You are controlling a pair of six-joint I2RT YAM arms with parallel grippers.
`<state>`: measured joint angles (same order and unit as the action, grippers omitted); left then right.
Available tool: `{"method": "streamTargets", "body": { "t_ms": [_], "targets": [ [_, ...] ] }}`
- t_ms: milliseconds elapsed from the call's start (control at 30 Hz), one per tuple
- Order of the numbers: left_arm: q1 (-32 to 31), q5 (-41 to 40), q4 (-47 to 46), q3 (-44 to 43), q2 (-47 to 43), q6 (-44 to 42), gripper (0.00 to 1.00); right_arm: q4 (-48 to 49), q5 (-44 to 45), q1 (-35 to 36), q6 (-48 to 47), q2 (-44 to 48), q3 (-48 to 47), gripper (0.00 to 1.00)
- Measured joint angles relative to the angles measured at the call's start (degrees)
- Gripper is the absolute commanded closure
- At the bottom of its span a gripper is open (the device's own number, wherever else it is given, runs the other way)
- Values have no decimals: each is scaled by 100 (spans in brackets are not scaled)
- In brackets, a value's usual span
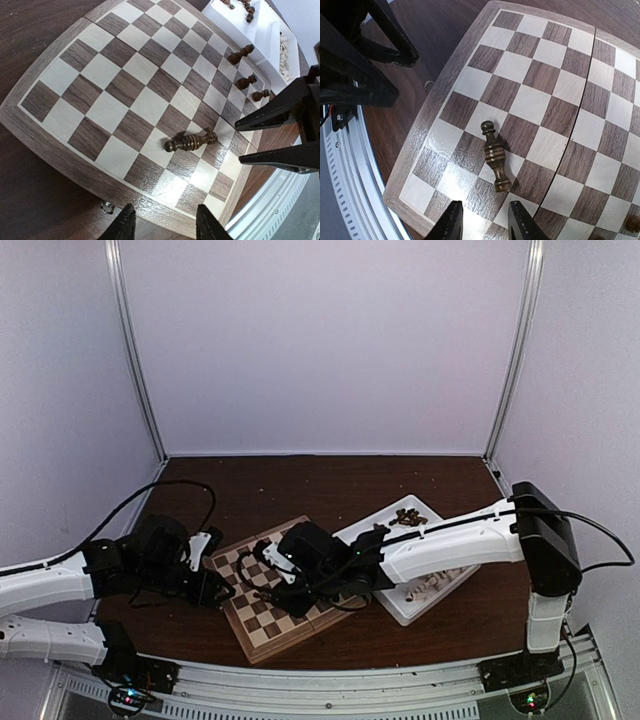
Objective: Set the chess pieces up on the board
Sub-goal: Pick up the chess piece from the chessboard.
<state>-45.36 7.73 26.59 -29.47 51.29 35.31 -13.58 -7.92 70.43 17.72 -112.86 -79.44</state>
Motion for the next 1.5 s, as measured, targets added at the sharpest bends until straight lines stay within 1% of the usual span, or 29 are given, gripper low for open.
{"method": "streamTargets", "body": {
  "t_ms": [333, 767, 1033, 1167, 1233, 1333, 1400, 1500],
  "targets": [
    [0, 20, -2, 2, -63, 212, 58, -234, 0, -2, -238, -505, -503, 66],
    [0, 20, 11, 2, -50, 251, 59, -334, 0, -4, -365, -671, -570, 69],
    [0, 31, 17, 0, 15, 254, 59, -326, -24, -7, -407, -743, -568, 74],
    [0, 48, 17, 0, 15, 258, 59, -260, -31, -7, -407, -743, -568, 83],
    [0, 66, 15, 0, 15, 267, 60, -219, -28, -7, -398, -743, -549, 85],
    [0, 90, 11, 0, 17, 293, 60, -136, -26, -7, -409, -741, -487, 84],
    [0, 109, 0, 0, 15, 319, 60, -72, -24, -7, -409, -739, -461, 75],
    [0, 127, -4, 0, 15, 361, 60, -72, -24, -7, -426, -739, -439, 73]
  ]
}}
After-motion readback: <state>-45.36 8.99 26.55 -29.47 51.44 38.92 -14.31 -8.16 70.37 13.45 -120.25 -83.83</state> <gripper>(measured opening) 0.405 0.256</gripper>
